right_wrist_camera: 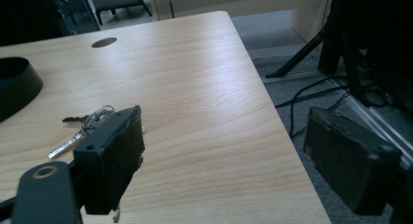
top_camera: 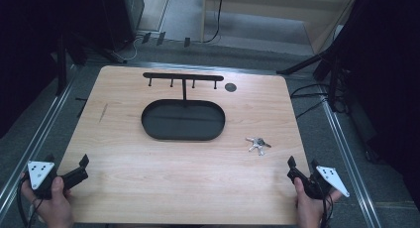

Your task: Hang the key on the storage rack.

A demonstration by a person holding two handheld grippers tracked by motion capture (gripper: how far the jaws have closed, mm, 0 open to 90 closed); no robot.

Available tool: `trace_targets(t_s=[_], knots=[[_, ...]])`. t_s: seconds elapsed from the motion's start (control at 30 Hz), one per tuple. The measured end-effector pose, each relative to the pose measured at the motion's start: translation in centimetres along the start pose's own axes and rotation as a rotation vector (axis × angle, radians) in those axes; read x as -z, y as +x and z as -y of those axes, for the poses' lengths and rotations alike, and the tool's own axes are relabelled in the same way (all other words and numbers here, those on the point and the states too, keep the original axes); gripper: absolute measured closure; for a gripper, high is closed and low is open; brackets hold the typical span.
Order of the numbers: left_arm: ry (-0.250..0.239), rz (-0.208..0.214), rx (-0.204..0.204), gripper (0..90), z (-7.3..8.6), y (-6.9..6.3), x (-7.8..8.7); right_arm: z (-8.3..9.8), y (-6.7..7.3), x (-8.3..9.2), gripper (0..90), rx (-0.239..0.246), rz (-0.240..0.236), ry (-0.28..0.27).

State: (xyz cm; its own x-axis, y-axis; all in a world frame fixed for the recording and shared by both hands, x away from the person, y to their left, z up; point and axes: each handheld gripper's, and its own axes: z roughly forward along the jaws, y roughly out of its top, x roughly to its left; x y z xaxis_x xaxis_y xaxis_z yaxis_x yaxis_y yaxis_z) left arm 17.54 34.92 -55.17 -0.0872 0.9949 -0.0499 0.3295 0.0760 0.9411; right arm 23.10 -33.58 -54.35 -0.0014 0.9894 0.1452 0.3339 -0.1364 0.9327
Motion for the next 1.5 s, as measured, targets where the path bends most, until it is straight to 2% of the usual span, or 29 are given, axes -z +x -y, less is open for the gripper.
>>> trace_targets(t_s=[0.07, 0.13, 0.2, 0.23, 0.27, 0.3, 0.33, 0.37, 0.4, 0.43, 0.5, 0.53, 0.6, 0.63, 0.67, 0.7, 0.73, 0.77, 0.8, 0.83, 0.93, 0.97, 1.03, 1.1, 1.13, 1.2, 1.27, 1.4, 1.5], knots=[[0.001, 0.000, 0.002, 0.0, 0.0, 0.0, 0.0, 0.0, 0.2, -0.1, 15.9, 0.011, 0.001, 0.005], [0.000, 0.001, 0.003, 0.0, 0.0, 0.0, 0.0, 0.1, 0.6, -0.2, 16.9, 0.043, 0.017, 0.020], [-0.001, 0.000, 0.005, 0.0, 0.0, 0.0, 0.0, 0.0, 1.1, -0.3, 18.0, 0.052, 0.006, 0.042], [-0.002, 0.000, 0.004, 0.0, 0.0, 0.0, 0.0, -0.1, 1.4, -0.5, 18.6, 0.072, 0.010, 0.057], [-0.001, 0.000, 0.004, 0.0, 0.0, 0.0, 0.0, -0.5, 2.2, -0.9, 20.5, 0.119, -0.004, 0.085], [-0.001, 0.000, 0.002, 0.0, 0.0, 0.0, 0.0, -0.5, 2.2, -0.9, 20.5, 0.119, -0.004, 0.085], [-0.001, 0.001, 0.005, 0.0, 0.0, 0.0, 0.0, -0.8, 2.8, -1.4, 21.0, 0.149, -0.022, 0.121], [-0.001, 0.001, 0.005, 0.0, 0.0, 0.0, 0.0, -0.8, 2.8, -1.4, 21.0, 0.149, -0.022, 0.121], [0.000, 0.003, 0.008, 0.0, 0.0, 0.1, 0.0, -1.1, 3.4, -1.8, 21.7, 0.180, -0.035, 0.149], [0.002, 0.004, 0.009, 0.0, 0.0, 0.1, 0.0, -1.1, 3.4, -1.8, 21.7, 0.180, -0.035, 0.149], [0.001, 0.004, 0.013, 0.0, 0.0, 0.1, 0.0, -1.8, 4.1, -2.5, 22.9, 0.206, -0.048, 0.198], [-0.001, 0.005, 0.012, 0.0, 0.0, 0.1, 0.0, -1.8, 4.1, -2.5, 22.9, 0.206, -0.048, 0.198], [0.002, 0.005, 0.008, 0.0, 0.0, 0.1, 0.0, -2.5, 4.7, -3.4, 22.8, 0.232, -0.062, 0.250], [0.002, 0.005, 0.008, 0.0, 0.0, 0.1, 0.0, -2.5, 4.7, -3.4, 22.8, 0.232, -0.062, 0.250], [0.001, 0.005, 0.007, 0.0, 0.0, 0.1, 0.0, -3.0, 5.0, -4.1, 22.6, 0.263, -0.079, 0.296], [0.002, 0.005, 0.007, 0.0, 0.0, 0.1, 0.0, -3.0, 5.0, -4.1, 22.6, 0.263, -0.079, 0.296], [0.002, 0.005, 0.010, 0.0, 0.0, 0.1, 0.0, -3.7, 5.4, -4.8, 22.6, 0.306, -0.099, 0.337], [0.002, 0.005, 0.010, 0.0, 0.0, 0.1, 0.0, -3.7, 5.4, -4.8, 22.6, 0.306, -0.099, 0.337], [0.002, 0.005, 0.012, 0.0, 0.0, 0.1, 0.0, -4.4, 5.7, -5.3, 23.5, 0.328, -0.110, 0.372], [0.002, 0.005, 0.012, 0.0, 0.0, 0.1, 0.0, -4.4, 5.7, -5.3, 23.5, 0.328, -0.110, 0.372], [0.003, 0.004, 0.010, 0.0, 0.0, 0.1, 0.0, -5.6, 6.3, -6.2, 24.8, 0.368, -0.148, 0.450], [0.004, 0.004, 0.009, 0.0, 0.0, 0.1, 0.0, -6.0, 6.6, -6.7, 25.2, 0.382, -0.159, 0.499], [0.004, 0.005, 0.007, 0.0, 0.0, 0.1, 0.0, -6.6, 7.3, -7.4, 27.2, 0.415, -0.178, 0.554], [0.004, 0.004, 0.010, 0.0, 0.0, 0.1, 0.0, -7.0, 7.8, -8.4, 29.0, 0.427, -0.190, 0.625], [0.005, 0.005, 0.011, 0.0, 0.0, 0.1, 0.0, -7.1, 8.0, -8.7, 30.7, 0.442, -0.191, 0.641], [0.004, 0.005, 0.014, 0.0, 0.0, 0.1, 0.0, -7.4, 8.6, -10.0, 32.3, 0.468, -0.184, 0.715], [0.004, 0.006, 0.015, 0.0, 0.0, 0.1, 0.0, -7.5, 8.7, -10.2, 32.0, 0.467, -0.188, 0.735], [0.005, 0.008, 0.015, 0.0, 0.0, 0.2, 0.0, -6.9, 9.0, -11.7, 28.5, 0.499, -0.226, 0.840], [0.005, 0.009, 0.015, 0.0, 0.0, 0.2, 0.0, -6.6, 9.0, -12.1, 26.4, 0.500, -0.238, 0.868]])
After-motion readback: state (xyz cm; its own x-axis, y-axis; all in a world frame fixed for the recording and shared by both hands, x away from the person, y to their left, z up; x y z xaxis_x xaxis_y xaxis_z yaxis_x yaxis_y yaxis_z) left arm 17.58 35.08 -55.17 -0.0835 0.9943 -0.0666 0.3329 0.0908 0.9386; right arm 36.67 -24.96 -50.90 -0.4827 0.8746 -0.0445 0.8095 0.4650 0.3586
